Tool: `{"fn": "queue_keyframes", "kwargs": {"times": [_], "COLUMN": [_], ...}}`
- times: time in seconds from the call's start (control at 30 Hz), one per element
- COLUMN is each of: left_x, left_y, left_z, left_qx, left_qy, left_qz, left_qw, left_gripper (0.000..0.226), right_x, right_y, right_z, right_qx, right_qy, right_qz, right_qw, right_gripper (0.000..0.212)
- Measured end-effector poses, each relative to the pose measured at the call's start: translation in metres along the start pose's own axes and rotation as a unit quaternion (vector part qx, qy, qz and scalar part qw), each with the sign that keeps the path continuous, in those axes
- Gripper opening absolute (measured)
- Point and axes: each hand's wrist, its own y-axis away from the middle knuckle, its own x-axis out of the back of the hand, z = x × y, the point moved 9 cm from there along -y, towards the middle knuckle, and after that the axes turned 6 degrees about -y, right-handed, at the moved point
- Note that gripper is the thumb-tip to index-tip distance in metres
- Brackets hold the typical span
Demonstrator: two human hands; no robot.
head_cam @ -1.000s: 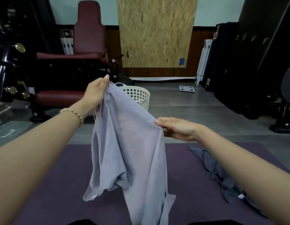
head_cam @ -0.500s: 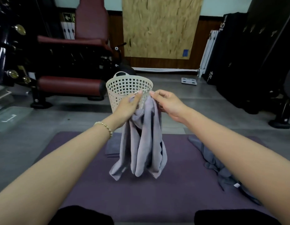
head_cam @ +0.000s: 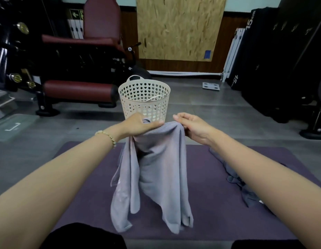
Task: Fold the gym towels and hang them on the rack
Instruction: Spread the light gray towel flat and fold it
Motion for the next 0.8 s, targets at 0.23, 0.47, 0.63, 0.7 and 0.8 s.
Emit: {"fn": "queue_keyframes", "kwargs": {"times": [0.23,0.47,0.63,0.7,0.8], "left_x": [0.036,0.135,0.092,0.052,-0.024], "left_y": [-0.009,0.01,0.003,-0.011,-0.015], "left_z": [-0.003,-0.083,-0.114,-0.096,-0.042], "left_qx": [-0.025,0.092,0.119,0.099,0.034], "left_qy": [-0.002,-0.174,-0.064,-0.017,0.032], "left_qz": [0.062,0.315,0.265,0.177,-0.007], "left_qw": [0.998,0.929,0.955,0.979,0.999], "left_gripper": [0.055,0.058,0.049,0.037,0.051], "right_x": [-0.007,0.062,0.045,0.029,0.011], "right_y": [0.007,0.029,0.01,-0.003,-0.019], "right_z": [0.036,0.065,0.04,0.031,0.028], "right_qx": [-0.075,-0.163,-0.033,-0.002,0.004], "right_qy": [0.205,0.352,0.194,0.154,0.156], "right_qz": [-0.094,-0.102,-0.024,-0.015,-0.008], "right_qw": [0.971,0.916,0.98,0.988,0.988], "right_gripper": [0.015,0.032,0.021,0.019,0.018]}}
